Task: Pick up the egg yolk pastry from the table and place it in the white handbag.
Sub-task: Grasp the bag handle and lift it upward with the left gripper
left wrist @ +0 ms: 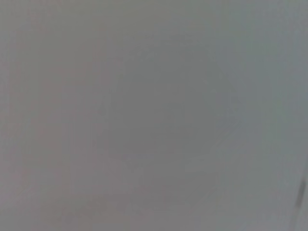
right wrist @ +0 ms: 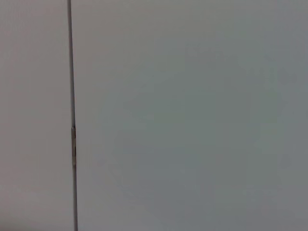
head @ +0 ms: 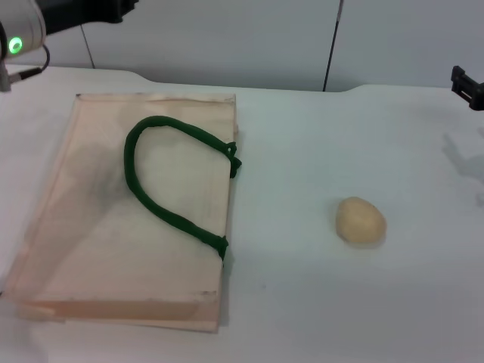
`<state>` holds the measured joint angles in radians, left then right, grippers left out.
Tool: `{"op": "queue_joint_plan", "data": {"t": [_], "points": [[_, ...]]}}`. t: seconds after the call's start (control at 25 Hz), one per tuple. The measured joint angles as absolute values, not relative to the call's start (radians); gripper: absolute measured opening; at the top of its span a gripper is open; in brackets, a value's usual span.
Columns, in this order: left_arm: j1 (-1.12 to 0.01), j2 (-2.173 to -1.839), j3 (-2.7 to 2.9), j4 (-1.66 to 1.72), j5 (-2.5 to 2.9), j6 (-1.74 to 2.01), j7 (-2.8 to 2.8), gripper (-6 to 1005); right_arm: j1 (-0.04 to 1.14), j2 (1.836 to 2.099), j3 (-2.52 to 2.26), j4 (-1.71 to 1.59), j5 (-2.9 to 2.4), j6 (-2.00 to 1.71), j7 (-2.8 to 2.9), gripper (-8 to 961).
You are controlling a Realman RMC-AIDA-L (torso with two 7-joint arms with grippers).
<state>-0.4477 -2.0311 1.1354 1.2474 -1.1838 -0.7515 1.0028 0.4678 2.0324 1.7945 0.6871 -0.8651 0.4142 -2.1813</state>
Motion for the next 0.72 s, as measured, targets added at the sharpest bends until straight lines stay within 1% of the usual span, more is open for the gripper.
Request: {"op": "queue_joint_plan", "data": {"t": [0.28, 0.6, 0.72], "points": [[-0.534, -2.028, 1.004, 1.374, -0.874, -1.119, 0.759, 304, 0.470, 2.032, 1.792, 0.687, -0.865, 0.414, -2.181, 700], [-0.637, -2.008, 0.843, 1.403, -0.737, -1.482, 0.770, 304, 0.472, 2.031, 1.791, 0.687, -0.865, 0.414, -2.181, 699], [-0.658, -2.006, 0.824, 1.406, -0.666, -1.544, 0.772, 303, 0.473, 2.031, 1.790, 0.687, -0.865, 0.414, -2.181, 699]]}}
